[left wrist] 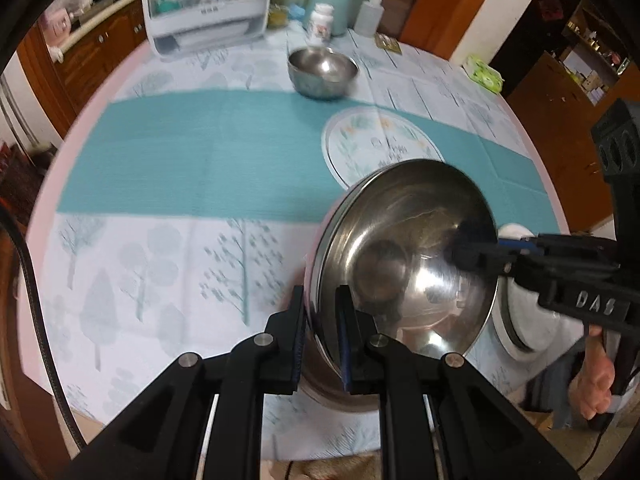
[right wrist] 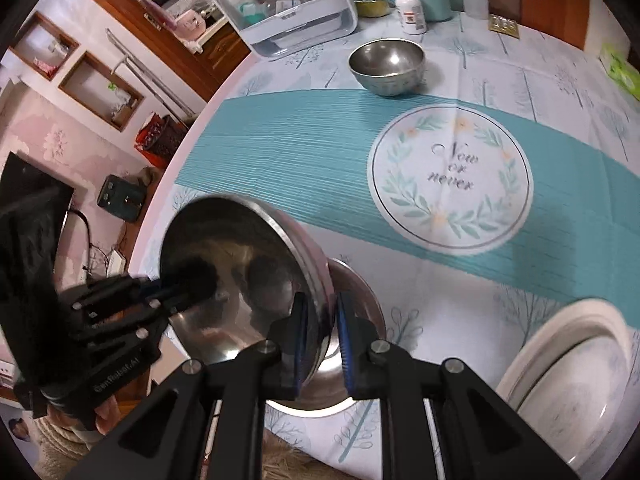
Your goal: Organize plates and bowls
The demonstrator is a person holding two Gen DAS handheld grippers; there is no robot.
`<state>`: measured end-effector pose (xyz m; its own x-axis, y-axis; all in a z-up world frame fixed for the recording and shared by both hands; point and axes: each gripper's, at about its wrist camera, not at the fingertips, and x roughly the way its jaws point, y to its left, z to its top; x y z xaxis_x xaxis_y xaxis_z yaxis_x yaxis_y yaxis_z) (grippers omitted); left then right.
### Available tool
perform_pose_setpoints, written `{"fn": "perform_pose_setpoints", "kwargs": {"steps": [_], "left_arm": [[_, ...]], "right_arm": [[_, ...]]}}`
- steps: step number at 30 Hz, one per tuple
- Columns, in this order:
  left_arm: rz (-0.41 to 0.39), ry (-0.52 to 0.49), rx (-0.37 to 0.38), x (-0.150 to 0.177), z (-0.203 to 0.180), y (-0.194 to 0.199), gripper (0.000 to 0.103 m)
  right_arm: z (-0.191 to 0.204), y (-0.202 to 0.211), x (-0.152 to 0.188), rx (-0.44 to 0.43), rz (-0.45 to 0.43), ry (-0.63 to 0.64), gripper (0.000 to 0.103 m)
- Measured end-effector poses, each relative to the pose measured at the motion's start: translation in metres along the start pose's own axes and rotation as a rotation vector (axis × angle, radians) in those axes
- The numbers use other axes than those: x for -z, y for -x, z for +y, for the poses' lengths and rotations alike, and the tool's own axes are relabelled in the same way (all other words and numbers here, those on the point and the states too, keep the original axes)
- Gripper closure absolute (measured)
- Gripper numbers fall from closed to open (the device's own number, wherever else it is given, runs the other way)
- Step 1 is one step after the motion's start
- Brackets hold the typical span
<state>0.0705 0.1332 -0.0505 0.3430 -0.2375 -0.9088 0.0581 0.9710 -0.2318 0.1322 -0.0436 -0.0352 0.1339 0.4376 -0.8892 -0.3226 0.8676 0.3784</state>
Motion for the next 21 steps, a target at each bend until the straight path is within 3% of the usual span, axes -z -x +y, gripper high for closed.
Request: {"fn": "perform_pose_setpoints", "kwargs": {"steps": [5,15,21], "left_arm": [[0.033,-0.001,0.030,0.018,-0.004,-0.014,0.092],[0.084,0.013,0.007,0.029,0.004,-0.038,0.092],[0.086,-0.004,-0.030,0.028,0.002,-0.052,0.092]], "right_arm": [[0.000,-0.009,0.014,0.040,0.037,0.053,0.088],[-0.009,-0.046,0.035,0.028,0.139,0.062,0.088],[-0.010,-0.058,0.037,0.060,0.145,0.076,0.088]]}}
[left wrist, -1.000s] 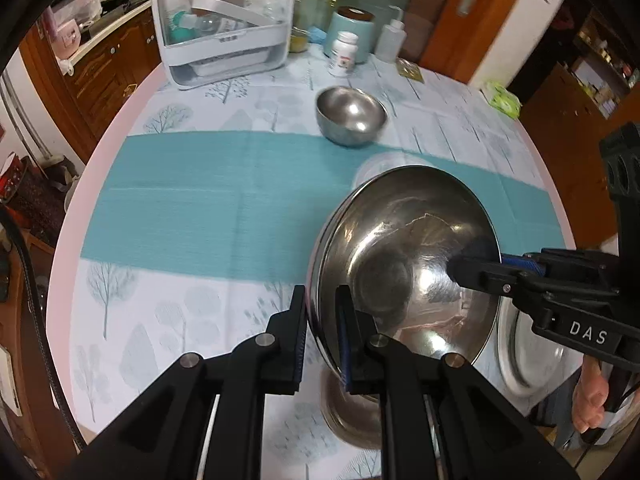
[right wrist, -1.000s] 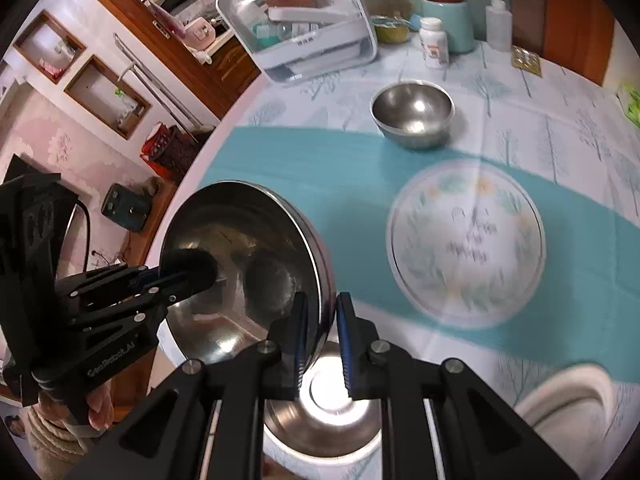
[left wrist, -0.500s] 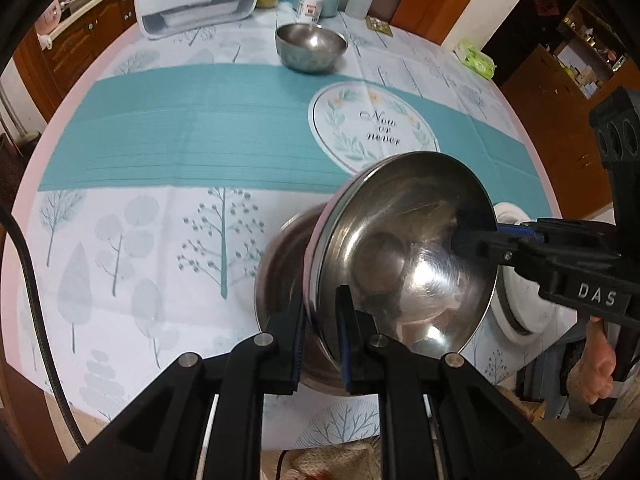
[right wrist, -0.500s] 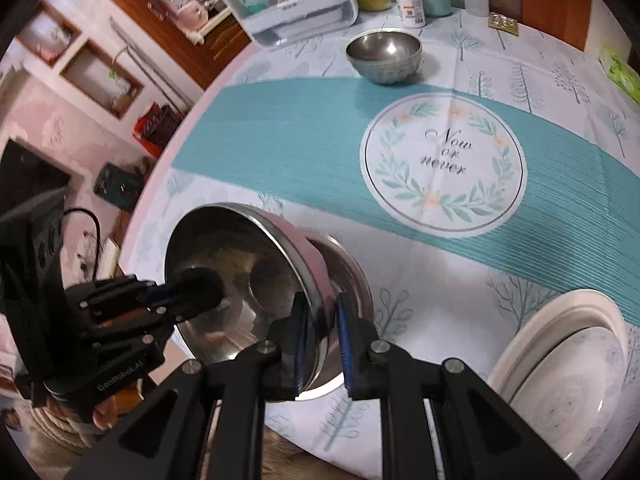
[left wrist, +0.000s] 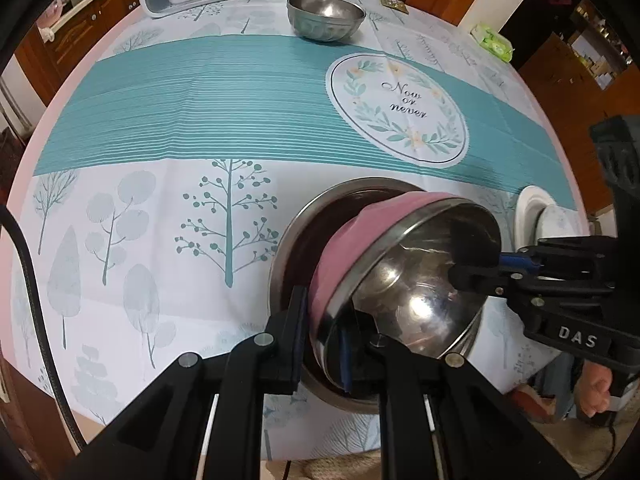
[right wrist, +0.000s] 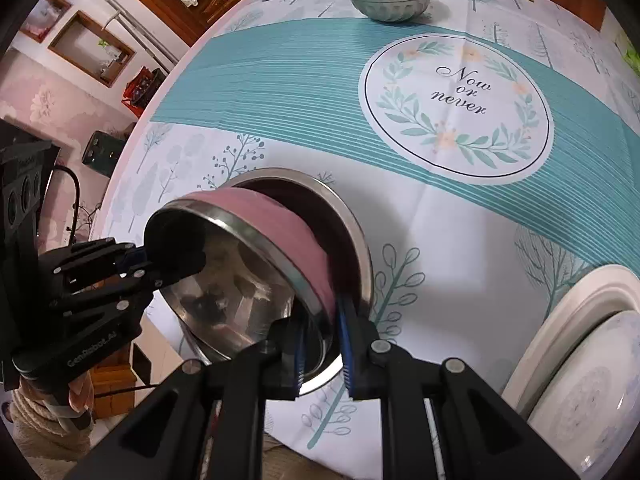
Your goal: Organize plates and bowls
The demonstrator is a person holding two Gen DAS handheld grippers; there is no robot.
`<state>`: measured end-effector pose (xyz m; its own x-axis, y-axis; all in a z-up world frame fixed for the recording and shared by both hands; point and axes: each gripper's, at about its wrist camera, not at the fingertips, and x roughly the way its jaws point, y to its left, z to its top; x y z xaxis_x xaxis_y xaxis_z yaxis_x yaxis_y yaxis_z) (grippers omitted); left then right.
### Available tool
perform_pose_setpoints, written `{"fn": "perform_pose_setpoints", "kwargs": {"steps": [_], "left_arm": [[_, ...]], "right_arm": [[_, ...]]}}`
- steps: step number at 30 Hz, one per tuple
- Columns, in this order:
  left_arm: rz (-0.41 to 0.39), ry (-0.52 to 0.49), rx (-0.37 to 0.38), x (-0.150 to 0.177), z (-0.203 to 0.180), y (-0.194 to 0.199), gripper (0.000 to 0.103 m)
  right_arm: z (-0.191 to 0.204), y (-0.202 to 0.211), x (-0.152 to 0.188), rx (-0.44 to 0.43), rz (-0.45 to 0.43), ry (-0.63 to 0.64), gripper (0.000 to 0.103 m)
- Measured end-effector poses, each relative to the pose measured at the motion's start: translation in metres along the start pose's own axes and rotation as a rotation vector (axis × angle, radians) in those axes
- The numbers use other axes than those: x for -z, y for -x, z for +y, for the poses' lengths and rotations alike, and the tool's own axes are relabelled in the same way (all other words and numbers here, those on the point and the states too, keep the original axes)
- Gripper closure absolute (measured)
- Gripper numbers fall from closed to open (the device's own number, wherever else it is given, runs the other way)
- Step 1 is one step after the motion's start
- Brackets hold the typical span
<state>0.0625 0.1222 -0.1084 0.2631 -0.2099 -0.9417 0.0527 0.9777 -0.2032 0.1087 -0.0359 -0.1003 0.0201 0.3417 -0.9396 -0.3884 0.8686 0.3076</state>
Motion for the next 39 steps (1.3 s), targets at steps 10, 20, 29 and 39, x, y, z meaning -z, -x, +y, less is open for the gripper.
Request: {"fn": "perform_pose_setpoints", "kwargs": {"steps": [10,20,29,39], "left_arm": [[-0.089,-0.004,-0.025,0.003,0.002,0.015,0.052],[-0.300,0.029,-0.043,0.018,0.001,0.048,0.026],[-0.319,0.071,-0.069,0.021,0.003,0.044,0.026],[-0.304,0.149,-0.042,0.020,0.016,0.035,0.026]], "right_arm": [[0.008,0.021,0.001,0.088,-0.104,0.073,0.079],[0.010,0.038,0.010,0.157,-0.234,0.081,0.073],[0.005,0.030,0.010,0.148,-0.245,0.050,0.073],[-0.002,0.029,0.008,0.102,-0.255,0.014,0.073]]}}
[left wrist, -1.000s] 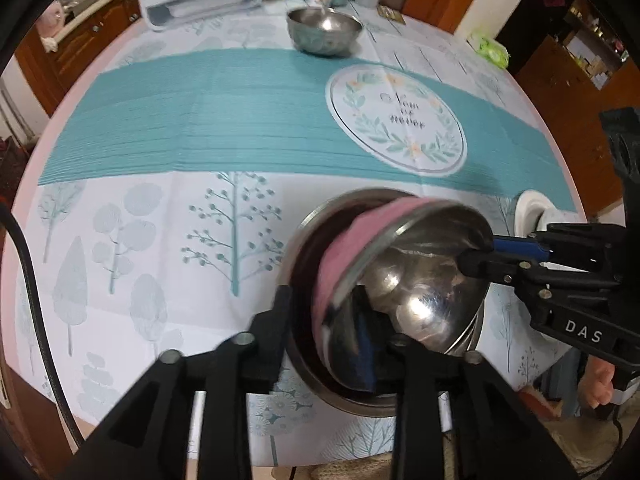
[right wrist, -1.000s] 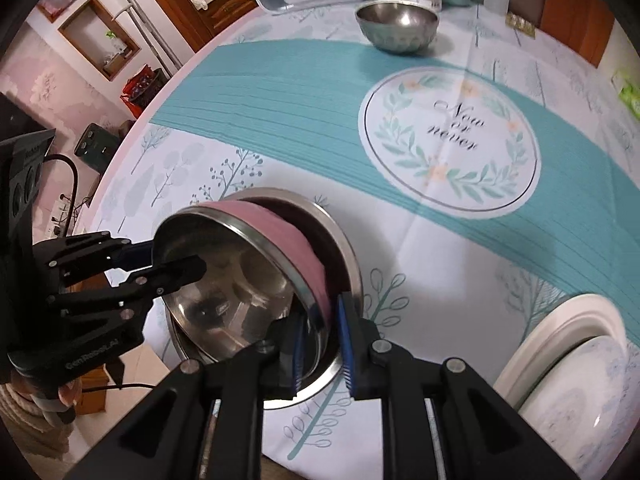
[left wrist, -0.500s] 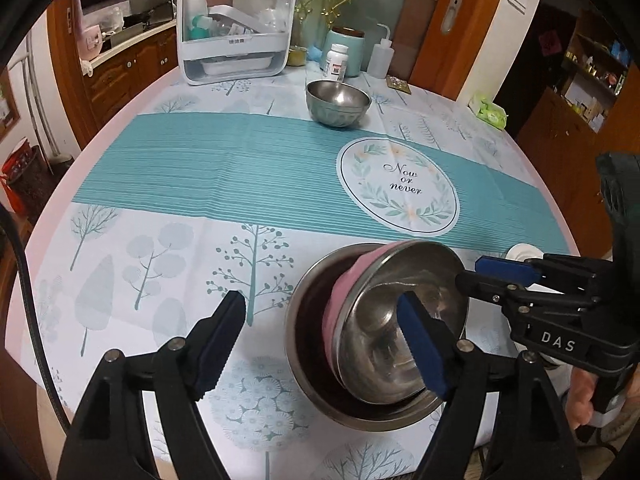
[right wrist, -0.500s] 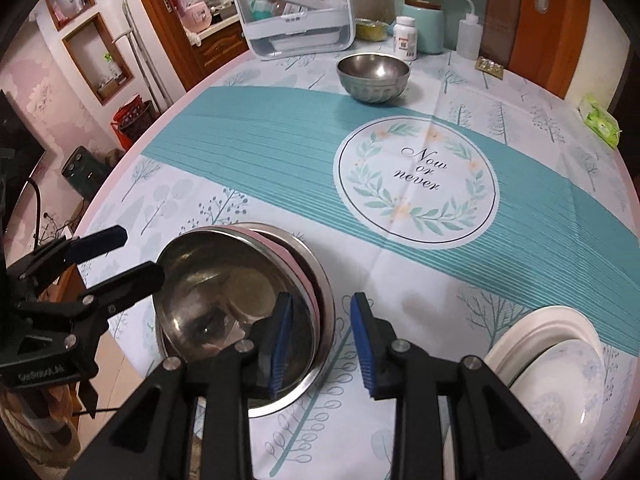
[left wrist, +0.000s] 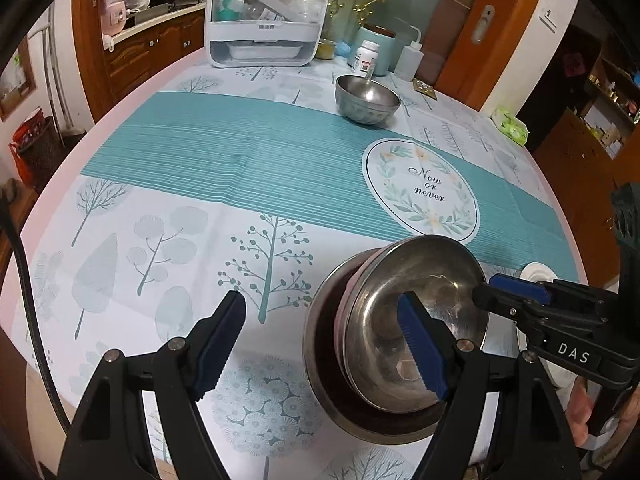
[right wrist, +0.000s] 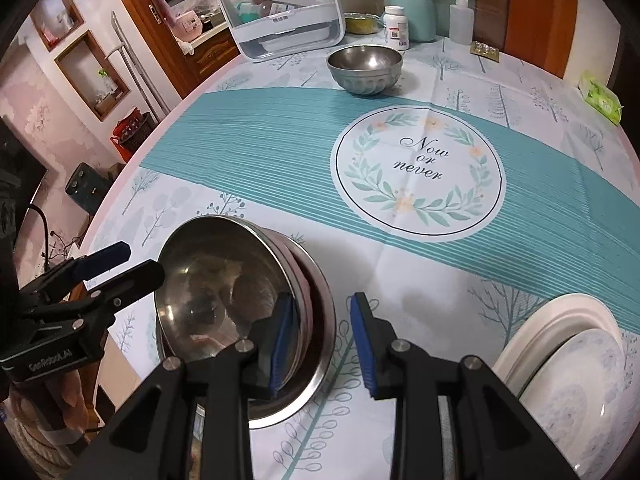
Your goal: Organize plates and bowls
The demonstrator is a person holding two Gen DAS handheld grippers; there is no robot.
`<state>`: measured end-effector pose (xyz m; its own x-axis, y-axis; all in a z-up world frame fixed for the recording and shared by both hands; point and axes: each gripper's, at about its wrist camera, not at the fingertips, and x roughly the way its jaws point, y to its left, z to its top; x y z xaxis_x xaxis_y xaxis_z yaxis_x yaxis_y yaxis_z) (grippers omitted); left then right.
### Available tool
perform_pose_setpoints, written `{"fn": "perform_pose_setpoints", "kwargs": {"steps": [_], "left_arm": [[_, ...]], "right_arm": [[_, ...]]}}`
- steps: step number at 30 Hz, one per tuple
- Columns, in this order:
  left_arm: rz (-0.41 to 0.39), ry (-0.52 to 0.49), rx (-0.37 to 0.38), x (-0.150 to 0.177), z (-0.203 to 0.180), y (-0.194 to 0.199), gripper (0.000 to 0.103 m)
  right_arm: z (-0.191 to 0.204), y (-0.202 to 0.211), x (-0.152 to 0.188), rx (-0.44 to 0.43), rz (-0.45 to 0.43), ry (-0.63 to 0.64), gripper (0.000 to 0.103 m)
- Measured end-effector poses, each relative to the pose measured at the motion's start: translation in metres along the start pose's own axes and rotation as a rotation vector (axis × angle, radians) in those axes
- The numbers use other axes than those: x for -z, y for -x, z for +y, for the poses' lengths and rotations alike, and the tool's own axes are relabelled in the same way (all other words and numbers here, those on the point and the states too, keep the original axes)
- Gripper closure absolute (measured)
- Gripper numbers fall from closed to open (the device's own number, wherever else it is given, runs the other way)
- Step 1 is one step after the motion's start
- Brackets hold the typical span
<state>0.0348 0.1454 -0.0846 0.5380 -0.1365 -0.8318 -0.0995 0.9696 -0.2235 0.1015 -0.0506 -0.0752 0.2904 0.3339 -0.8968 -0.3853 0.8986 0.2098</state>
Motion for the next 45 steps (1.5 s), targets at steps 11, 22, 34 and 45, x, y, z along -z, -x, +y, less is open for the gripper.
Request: {"fn": "perform_pose_setpoints", "kwargs": {"steps": [11,22,34,45], "left_arm": [[0.059,0.041,0.073,-0.011,-0.002,-0.019,0.033],[0.036,0.033,0.051,-0.013,-0.001,-0.011,0.032],[-0.010,-0.048,0.027,-0.031,-0.013,0.015,0.031],[-0.080,-0.136,0.023,-0.106,-0.025,0.044,0.031]], "right_arm": [[-0.019,-0.027,-0.004,-0.233,0.177,-0.181,0.090],[-0.002,-0.003,-0.008,-0.087,0.093,-0.065,0.090],[0.002,0.019,-0.028,-0.025,0.014,0.013,0.090],[-0.007,0.066,-0.081,-0.013,-0.119,0.012,0.069]]}}
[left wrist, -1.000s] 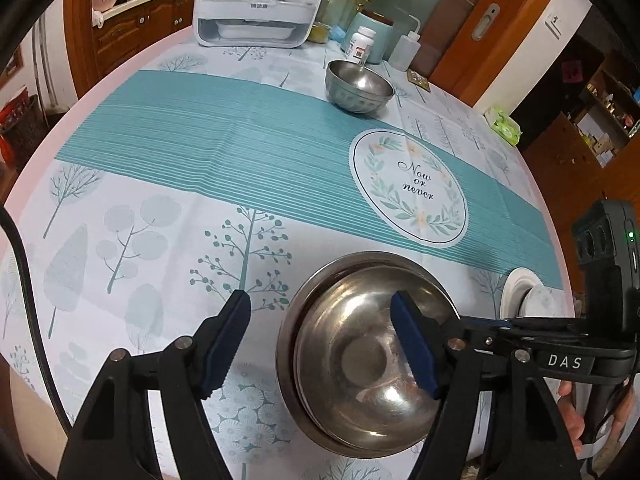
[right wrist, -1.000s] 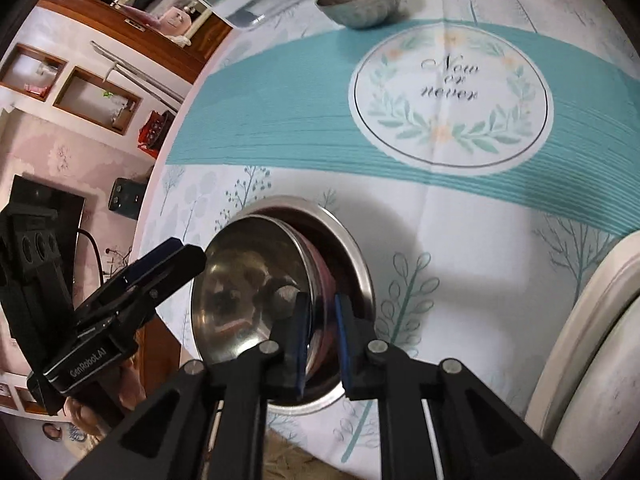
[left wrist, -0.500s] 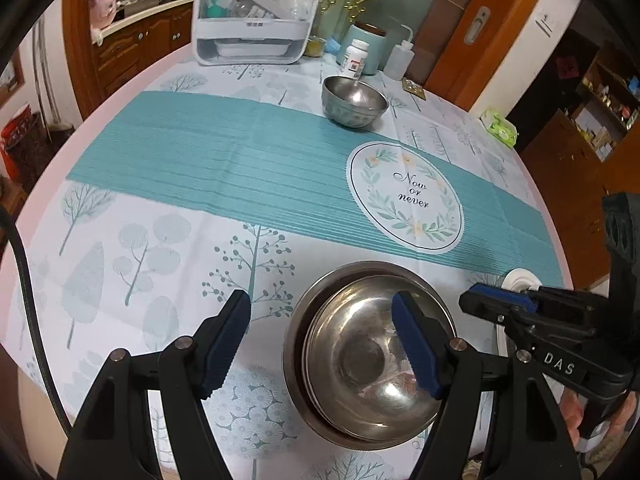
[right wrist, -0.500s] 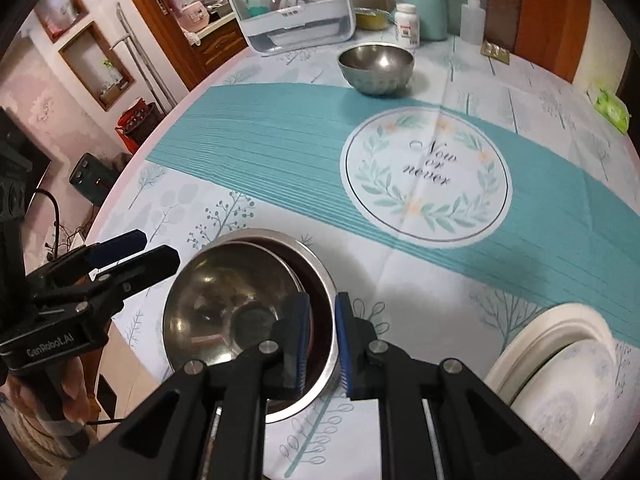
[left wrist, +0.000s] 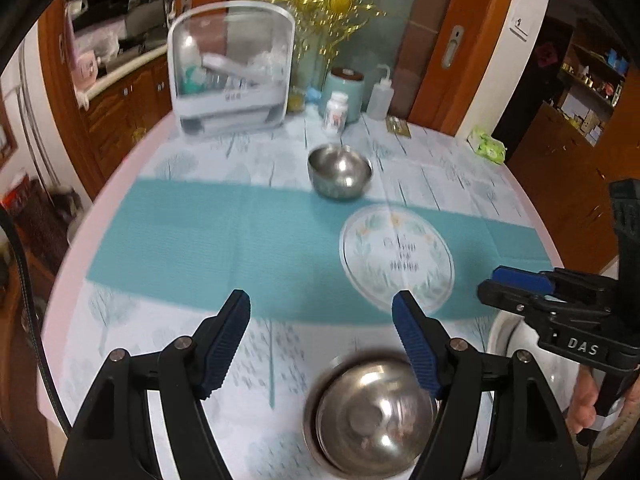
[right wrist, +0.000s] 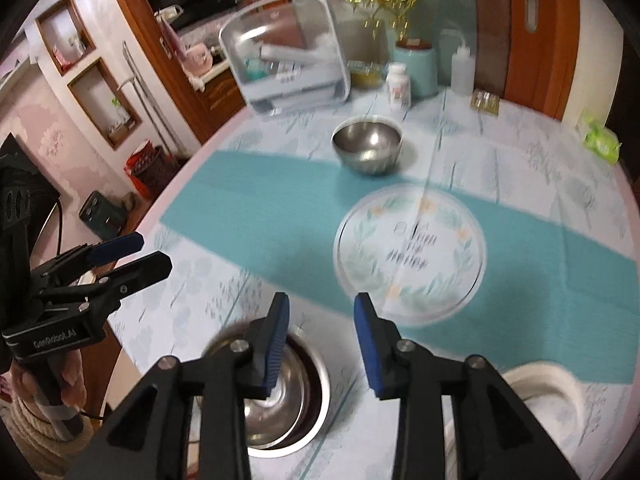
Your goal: Organize plates and bowls
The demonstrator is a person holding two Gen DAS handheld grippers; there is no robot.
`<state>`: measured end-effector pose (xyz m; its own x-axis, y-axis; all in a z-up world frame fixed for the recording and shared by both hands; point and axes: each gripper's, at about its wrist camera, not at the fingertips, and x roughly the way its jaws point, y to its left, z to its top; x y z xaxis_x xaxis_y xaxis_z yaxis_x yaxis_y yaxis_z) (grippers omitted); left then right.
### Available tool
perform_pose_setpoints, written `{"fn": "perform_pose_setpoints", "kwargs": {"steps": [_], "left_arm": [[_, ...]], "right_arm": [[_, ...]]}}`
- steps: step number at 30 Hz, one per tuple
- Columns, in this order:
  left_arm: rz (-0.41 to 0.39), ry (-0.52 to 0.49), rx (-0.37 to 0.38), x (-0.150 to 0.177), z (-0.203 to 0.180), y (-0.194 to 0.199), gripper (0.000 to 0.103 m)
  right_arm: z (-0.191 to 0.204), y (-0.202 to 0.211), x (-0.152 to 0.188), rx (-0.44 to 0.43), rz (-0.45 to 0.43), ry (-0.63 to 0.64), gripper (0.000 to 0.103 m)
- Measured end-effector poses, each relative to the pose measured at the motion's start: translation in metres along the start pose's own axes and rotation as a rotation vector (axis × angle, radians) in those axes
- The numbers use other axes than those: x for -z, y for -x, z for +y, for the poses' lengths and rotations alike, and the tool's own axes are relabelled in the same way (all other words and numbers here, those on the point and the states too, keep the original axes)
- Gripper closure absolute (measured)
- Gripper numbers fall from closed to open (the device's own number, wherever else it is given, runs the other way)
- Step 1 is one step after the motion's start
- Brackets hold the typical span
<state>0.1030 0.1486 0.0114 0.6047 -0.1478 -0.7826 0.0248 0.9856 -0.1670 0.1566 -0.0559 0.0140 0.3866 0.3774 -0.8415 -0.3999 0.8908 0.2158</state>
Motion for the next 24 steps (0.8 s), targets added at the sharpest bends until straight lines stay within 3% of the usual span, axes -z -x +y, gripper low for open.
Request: {"fn": "perform_pose_setpoints", "kwargs": {"steps": [13,16,19,24], "left_arm": [[-0.062,-0.122,-0.057,-0.117,-0.014,-0.028,0.030],[-0.052,-0.111,-0.051,-0.143,-0.013,-0.049,0.030],[-0.037,-0.117,-0.052,-0.162,-0.014,-0.078,0.030],[0.036,-0.094,-0.056,-0.180,-0.009,-0.143,0.030]], "right_arm": [[-0.027,0.014,-0.094,0.054,-0.105,-0.048,0.069],[-0.033,0.006,-0.115,0.080,-0.121,-0.050,0.068],[-0.042,-0.010,-0.132,0.113,-0.123,-0.068,0.057],[-0.063,-0.048,-0.154,0.125,-0.083,-0.115,0.056]]}}
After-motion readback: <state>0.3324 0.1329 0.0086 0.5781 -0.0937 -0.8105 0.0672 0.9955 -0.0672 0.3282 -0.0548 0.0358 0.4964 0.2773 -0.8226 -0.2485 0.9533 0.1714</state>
